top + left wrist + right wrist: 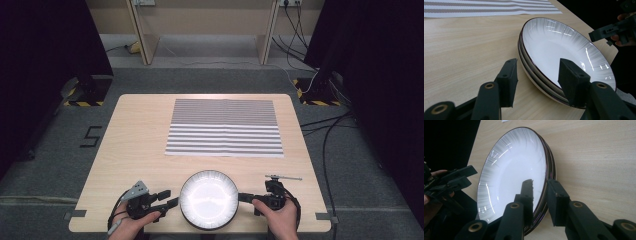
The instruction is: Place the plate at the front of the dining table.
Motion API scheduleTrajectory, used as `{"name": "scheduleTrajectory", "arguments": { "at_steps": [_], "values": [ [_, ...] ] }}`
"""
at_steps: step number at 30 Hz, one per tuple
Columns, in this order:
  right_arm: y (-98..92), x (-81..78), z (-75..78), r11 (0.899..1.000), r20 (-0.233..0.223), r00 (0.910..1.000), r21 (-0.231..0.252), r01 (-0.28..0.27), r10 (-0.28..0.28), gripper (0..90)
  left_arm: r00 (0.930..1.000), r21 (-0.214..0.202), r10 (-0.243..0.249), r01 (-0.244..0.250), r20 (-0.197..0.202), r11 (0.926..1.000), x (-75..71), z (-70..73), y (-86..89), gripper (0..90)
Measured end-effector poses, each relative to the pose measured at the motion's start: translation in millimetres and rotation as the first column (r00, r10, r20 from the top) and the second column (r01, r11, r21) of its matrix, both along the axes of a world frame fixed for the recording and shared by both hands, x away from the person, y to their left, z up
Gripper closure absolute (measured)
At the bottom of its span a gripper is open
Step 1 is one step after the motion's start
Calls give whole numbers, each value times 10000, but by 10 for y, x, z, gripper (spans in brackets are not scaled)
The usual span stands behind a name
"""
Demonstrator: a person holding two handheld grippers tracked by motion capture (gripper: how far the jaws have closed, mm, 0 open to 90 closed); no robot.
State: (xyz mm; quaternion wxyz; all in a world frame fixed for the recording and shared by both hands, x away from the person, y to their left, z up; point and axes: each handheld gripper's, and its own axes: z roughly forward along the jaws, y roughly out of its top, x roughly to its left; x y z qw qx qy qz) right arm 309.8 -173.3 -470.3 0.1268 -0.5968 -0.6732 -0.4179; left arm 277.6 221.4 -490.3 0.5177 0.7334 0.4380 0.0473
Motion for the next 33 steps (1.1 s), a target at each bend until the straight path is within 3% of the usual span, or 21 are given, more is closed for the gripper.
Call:
{"name": "scheduleTrajectory", "arguments": {
  "at_steps": [10,14,18,28,31,33],
  "values": [
    [66,60,-15,9988,-151,9999,-489,-59,52,813,9998,133,-104,107,-156,9999,60,-4,-74,519],
    [115,53,-1,9958,96,9999,-913,-117,126,845,9997,95,-149,151,-189,9998,70,-2,-104,518],
    [119,73,8,9957,-97,9999,-926,-62,53,854,9996,135,-163,166,-218,9998,68,-13,-112,519],
    [198,67,65,9871,-199,9998,-1600,14,-46,859,9987,291,-371,381,-339,9989,75,-33,-151,535],
    [230,53,53,9880,-221,9998,-1543,-57,23,860,9969,130,-500,509,-614,9986,73,-48,-169,535],
    [265,45,49,9875,-236,9997,-1567,-148,112,859,9973,196,-442,455,-583,9988,62,-39,-175,528]
  ]
}}
